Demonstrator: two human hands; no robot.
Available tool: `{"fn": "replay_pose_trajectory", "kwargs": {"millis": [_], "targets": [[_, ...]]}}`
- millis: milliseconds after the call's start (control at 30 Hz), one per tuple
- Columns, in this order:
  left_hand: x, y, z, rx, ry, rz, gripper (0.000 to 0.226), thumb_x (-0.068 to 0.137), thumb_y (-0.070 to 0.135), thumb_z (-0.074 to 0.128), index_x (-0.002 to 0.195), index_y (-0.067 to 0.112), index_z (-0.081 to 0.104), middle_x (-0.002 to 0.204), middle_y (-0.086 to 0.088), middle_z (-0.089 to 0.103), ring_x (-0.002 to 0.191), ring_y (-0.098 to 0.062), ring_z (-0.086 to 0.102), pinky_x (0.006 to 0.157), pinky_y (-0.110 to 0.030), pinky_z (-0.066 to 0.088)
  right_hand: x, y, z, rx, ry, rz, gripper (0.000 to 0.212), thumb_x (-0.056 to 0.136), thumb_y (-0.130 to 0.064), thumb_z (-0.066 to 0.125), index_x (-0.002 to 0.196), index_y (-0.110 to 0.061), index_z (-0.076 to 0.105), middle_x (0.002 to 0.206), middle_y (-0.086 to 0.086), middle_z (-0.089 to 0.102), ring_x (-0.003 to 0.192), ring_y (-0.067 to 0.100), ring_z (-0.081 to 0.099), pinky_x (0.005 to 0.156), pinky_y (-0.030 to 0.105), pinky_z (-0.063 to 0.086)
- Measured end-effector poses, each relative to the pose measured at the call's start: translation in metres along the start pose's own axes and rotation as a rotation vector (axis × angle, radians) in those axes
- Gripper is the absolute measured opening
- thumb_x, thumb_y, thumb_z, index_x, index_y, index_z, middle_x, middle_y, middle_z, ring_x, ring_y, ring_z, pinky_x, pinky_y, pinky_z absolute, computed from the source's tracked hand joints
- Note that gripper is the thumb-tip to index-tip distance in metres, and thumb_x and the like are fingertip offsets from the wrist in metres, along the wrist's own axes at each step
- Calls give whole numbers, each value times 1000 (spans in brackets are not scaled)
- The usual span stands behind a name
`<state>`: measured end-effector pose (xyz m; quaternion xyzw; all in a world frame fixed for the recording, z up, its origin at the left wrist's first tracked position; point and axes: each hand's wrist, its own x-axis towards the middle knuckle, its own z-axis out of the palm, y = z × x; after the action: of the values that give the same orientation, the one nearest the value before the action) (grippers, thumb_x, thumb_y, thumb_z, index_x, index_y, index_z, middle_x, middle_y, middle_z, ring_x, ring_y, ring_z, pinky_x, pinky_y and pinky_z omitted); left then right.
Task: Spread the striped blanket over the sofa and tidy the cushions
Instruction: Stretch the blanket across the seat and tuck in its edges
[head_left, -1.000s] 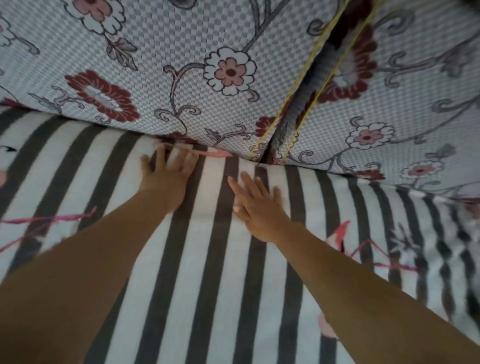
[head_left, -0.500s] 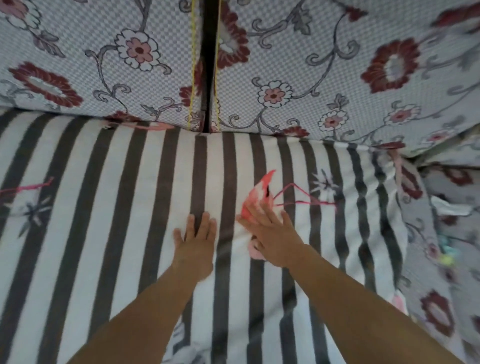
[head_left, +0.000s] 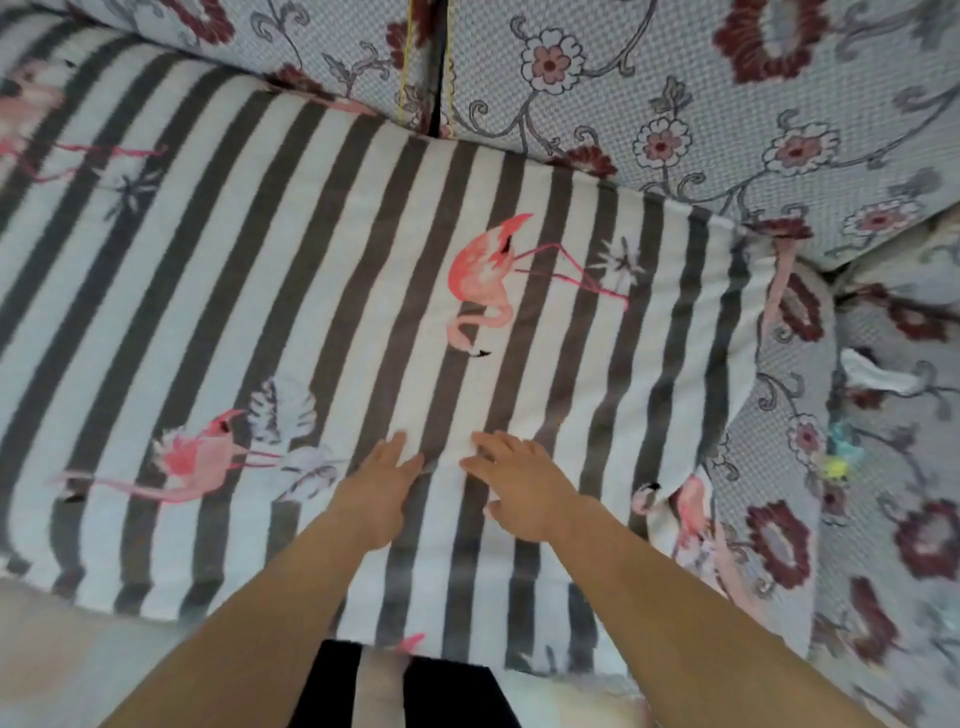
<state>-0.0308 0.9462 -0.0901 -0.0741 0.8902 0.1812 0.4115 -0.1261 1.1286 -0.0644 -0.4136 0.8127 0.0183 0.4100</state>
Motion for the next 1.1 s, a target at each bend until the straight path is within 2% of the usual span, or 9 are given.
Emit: {"fn": "replay_pose_trajectory", "kwargs": {"millis": [200, 300, 400, 567, 667, 833, 900, 1033, 1100], "targets": [[-58, -4, 75, -35, 102, -95, 80, 86, -3, 47, 151, 23, 10, 160, -1, -13, 148, -19, 1, 103, -34, 43, -23, -41, 77, -29, 40, -55, 46, 84, -33, 63, 125, -18, 46, 133, 5, 36, 122, 29, 36, 102, 43, 32], [-74, -16, 103, -4, 141, -148, 81, 83, 1, 56, 149, 23, 14, 158, -8, 4, 144, -25, 16, 89, -33, 51, -31, -53, 109, 10, 107, 31, 44, 83, -33, 63, 123, -22, 48, 134, 1, 36, 123, 26, 37, 99, 40, 37], [-73, -16, 117, 64, 235, -187, 65, 80, 13, 66, 134, 20, 30, 136, -9, 32, 119, -28, 38, 75, -32, 48, -32, -57, 119, -5, 206, 95, 42, 85, -32, 63, 123, -23, 48, 131, -1, 40, 120, 25, 41, 95, 38, 41], [-60, -3, 130, 196, 357, -144, 32, 83, 1, 50, 113, 10, 49, 117, -9, 45, 109, -31, 44, 81, -39, 41, -27, -59, 129, -118, 288, 196, 29, 87, -12, 55, 114, -19, 47, 115, 4, 50, 109, 27, 48, 86, 37, 38], [-61, -8, 138, 195, 330, -63, 28, 85, 1, 45, 109, 10, 54, 111, -7, 53, 109, -29, 46, 83, -37, 38, -28, -55, 131, -149, 276, 180, 30, 86, -2, 44, 112, -15, 52, 113, 7, 54, 109, 29, 48, 89, 38, 36], [-87, -15, 153, 220, 286, 63, 32, 80, -4, 47, 107, 12, 52, 108, -6, 55, 104, -27, 49, 76, -33, 36, -55, -58, 150, -110, 177, 122, 24, 86, -8, 51, 108, -17, 50, 111, 4, 53, 107, 27, 49, 86, 35, 33], [-94, -18, 154, 87, 374, -35, 28, 83, 0, 50, 108, 13, 50, 110, -5, 53, 103, -25, 49, 76, -32, 38, -64, -56, 150, -4, 269, 195, 20, 91, -16, 51, 111, -19, 49, 114, 2, 51, 108, 25, 48, 88, 36, 33], [-109, -17, 169, -626, 767, -507, 45, 80, -7, 54, 123, 5, 46, 128, -15, 42, 115, -32, 41, 91, -38, 40, -91, -48, 155, 123, 482, 543, 30, 90, -19, 54, 119, -15, 47, 122, 6, 48, 114, 28, 45, 92, 42, 36], [-111, -14, 175, -1031, 732, -830, 61, 83, 3, 62, 136, 4, 32, 139, -21, 33, 121, -39, 38, 99, -44, 38, -105, -48, 166, 191, 497, 784, 39, 88, -19, 59, 122, -11, 44, 127, 12, 45, 119, 33, 43, 94, 47, 37]]}}
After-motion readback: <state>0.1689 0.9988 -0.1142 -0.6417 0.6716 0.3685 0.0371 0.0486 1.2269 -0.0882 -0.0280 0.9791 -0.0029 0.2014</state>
